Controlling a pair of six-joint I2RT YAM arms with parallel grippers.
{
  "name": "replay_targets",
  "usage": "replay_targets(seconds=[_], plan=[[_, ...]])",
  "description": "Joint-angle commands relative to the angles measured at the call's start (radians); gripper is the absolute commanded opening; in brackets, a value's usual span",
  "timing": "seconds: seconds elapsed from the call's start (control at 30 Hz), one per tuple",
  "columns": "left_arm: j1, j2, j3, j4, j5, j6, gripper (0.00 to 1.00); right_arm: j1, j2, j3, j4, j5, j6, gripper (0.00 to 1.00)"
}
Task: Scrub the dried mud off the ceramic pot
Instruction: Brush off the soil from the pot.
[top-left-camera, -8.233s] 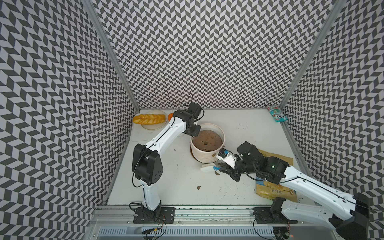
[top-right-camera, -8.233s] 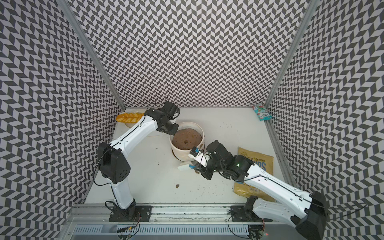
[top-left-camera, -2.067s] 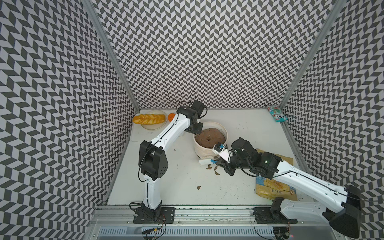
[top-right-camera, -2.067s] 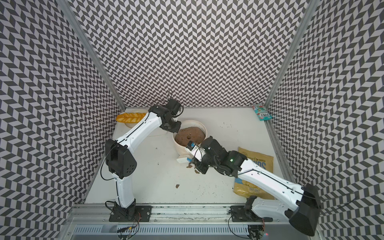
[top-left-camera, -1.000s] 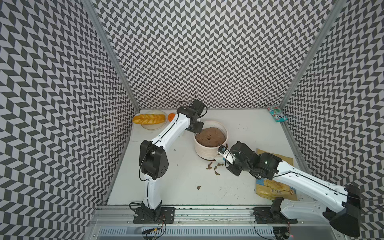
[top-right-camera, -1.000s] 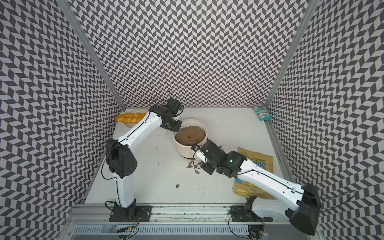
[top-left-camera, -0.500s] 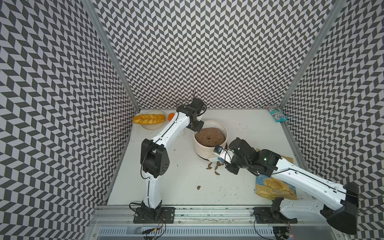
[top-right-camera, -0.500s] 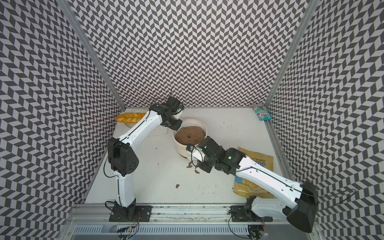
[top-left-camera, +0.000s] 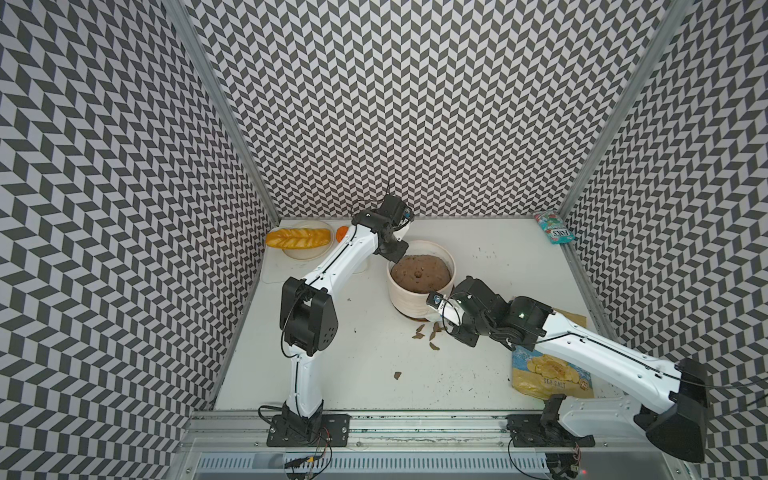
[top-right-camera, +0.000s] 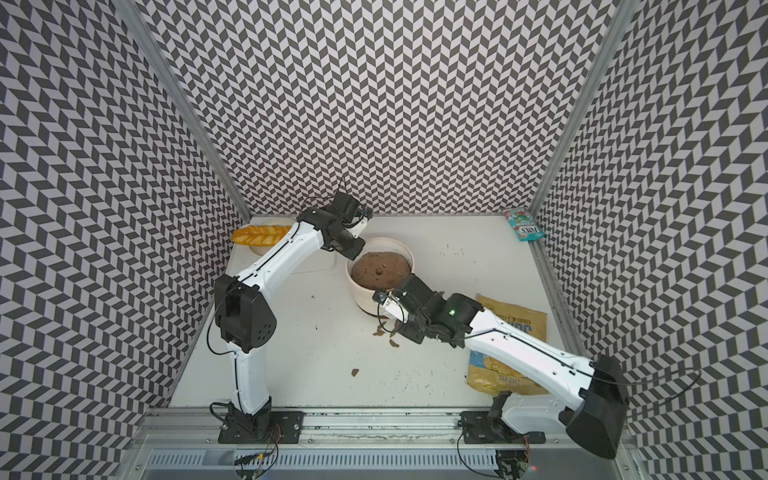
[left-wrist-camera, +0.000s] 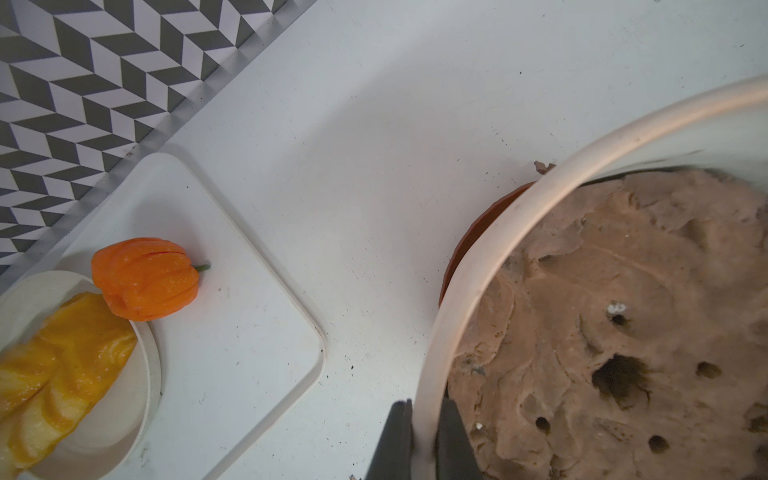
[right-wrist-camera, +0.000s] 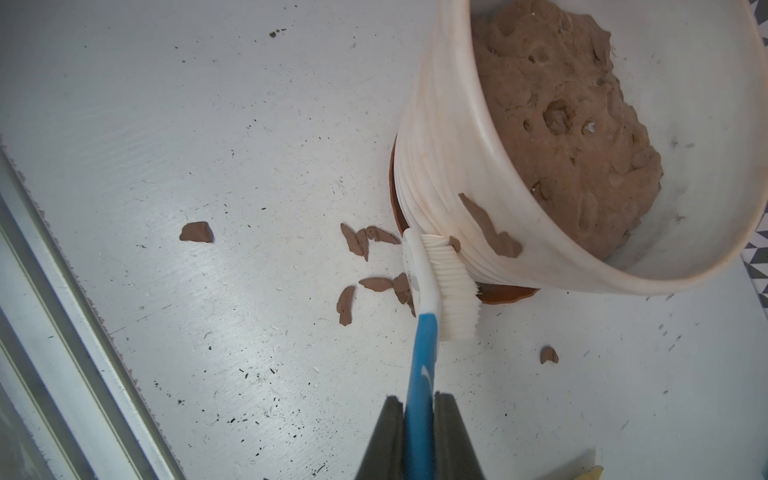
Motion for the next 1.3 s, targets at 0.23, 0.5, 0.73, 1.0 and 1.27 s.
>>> replay_targets(seconds=[0.23, 0.5, 0.73, 1.0, 1.27], plan=[[-0.005, 0.025, -0.008, 0.018, 0.071, 0.108, 0.02, -0.016, -0.097, 0.053, -0.099, 0.100, 0.090, 0.00], [-0.005, 0.033, 0.016, 0.013, 0.096, 0.161, 0.03, -0.010, -0.209, 0.030, -0.030, -0.238, 0.035, 0.00], [-0.005, 0.017, 0.015, 0.022, 0.121, 0.195, 0.03, -0.009, -0.180, 0.048, 0.112, -0.293, -0.034, 0.00], [-0.006, 0.000, 0.011, 0.027, 0.135, 0.214, 0.03, -0.079, -0.087, 0.088, 0.118, -0.282, -0.088, 0.00], [-0.007, -0.002, 0.010, 0.026, 0.148, 0.225, 0.03, -0.138, -0.116, 0.067, 0.142, -0.148, -0.034, 0.00]])
